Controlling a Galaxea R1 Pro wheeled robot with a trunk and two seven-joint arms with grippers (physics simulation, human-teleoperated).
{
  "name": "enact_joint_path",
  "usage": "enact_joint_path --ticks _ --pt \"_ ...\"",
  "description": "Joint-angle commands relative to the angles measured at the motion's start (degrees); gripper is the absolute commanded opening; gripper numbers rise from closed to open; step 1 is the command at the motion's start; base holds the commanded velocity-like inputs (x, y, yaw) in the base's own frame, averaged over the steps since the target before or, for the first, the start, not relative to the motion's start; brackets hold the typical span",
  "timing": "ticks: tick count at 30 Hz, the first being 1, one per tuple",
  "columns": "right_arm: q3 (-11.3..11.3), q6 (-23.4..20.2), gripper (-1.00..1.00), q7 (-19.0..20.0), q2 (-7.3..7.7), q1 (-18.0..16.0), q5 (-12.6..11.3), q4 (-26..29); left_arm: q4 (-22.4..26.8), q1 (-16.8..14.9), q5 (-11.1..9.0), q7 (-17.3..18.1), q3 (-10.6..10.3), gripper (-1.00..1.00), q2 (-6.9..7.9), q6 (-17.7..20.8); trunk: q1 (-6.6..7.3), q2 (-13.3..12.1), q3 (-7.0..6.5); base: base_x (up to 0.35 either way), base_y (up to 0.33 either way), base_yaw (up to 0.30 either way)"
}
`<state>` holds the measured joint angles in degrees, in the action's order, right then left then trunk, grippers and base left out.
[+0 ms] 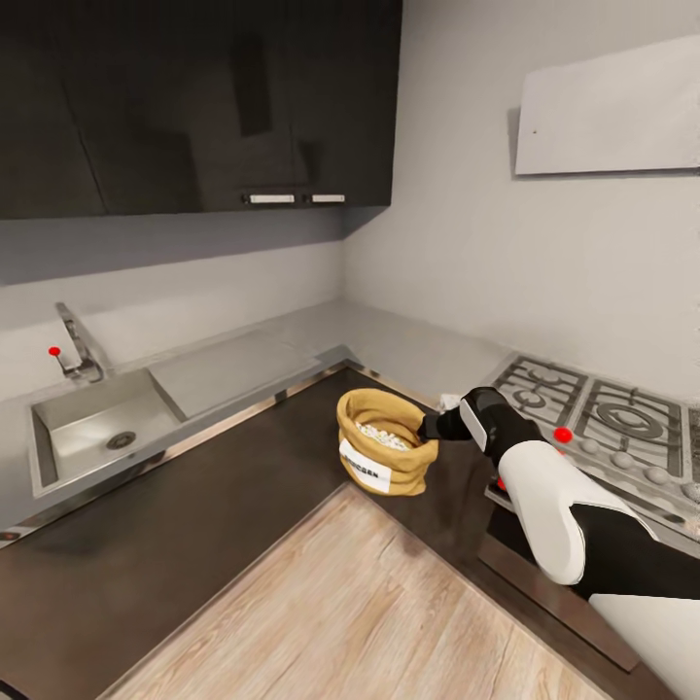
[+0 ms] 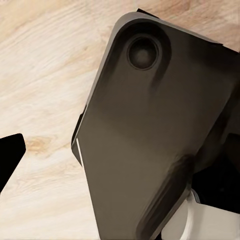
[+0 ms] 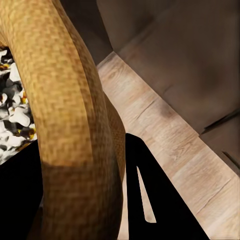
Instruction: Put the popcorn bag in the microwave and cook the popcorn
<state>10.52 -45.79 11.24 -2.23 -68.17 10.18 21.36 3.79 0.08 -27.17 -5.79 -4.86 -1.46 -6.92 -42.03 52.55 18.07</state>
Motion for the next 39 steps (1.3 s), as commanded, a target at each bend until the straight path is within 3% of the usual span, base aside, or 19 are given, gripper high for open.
enact_joint_path --ticks 1,28,39 --pt "0.4 -0.3 -1.0 0.5 -0.06 0.0 0.6 0.1 0.1 0.0 -0.4 -0.3 -0.5 1.0 -0.02 -0.1 -0.01 0.0 -0.03 0.0 0.0 -0.065" --pt "0.4 -0.5 -1.0 0.5 -0.06 0.0 1.8 0.1 0.1 0.0 -0.4 -0.3 -0.5 1.0 0.05 -0.1 -0.01 0.0 -2.4 0.0 0.0 -0.014" --pt "0.4 0.0 -1.0 0.5 0.38 0.0 1.7 0.0 0.1 0.0 -0.5 -0.3 -0.5 1.0 0.04 -0.1 -0.01 0.0 -2.48 0.0 0.0 0.0"
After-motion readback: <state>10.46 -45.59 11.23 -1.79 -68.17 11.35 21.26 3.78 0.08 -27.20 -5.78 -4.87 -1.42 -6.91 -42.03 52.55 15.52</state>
